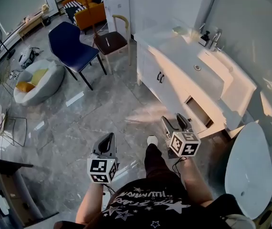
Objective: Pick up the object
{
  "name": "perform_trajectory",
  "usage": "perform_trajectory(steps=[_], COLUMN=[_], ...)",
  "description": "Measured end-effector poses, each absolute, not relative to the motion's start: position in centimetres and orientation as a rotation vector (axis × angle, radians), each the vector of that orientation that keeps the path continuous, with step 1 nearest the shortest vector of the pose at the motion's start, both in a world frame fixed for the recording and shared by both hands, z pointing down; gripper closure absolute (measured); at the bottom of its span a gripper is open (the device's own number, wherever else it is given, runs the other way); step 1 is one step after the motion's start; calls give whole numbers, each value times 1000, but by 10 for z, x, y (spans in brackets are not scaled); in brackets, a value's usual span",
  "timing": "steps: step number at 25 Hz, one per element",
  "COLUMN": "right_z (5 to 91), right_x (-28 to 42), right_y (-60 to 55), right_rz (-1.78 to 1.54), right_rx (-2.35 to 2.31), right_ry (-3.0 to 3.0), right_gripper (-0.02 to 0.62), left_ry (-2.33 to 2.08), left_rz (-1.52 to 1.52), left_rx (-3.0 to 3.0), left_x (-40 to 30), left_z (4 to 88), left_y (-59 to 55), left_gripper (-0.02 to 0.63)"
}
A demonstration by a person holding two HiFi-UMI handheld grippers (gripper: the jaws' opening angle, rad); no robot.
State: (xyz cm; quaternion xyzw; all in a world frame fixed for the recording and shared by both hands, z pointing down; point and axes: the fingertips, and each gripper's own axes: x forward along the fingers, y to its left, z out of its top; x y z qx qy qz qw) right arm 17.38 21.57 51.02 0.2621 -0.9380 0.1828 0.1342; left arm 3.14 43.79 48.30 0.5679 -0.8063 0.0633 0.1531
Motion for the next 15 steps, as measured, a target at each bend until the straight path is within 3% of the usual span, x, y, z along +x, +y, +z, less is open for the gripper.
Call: perform_trajectory(steps=[15], right_z=[500], right_x=[57], right_y=[-87], right_rz=[592], right_rx=[818], right_ry=[-2674], right_gripper=[290], left_ry=[-2334], left_rz=[202], left_rx=[1608], left_x=[-104], left_z=[460], left_y=[143], left_gripper=[590])
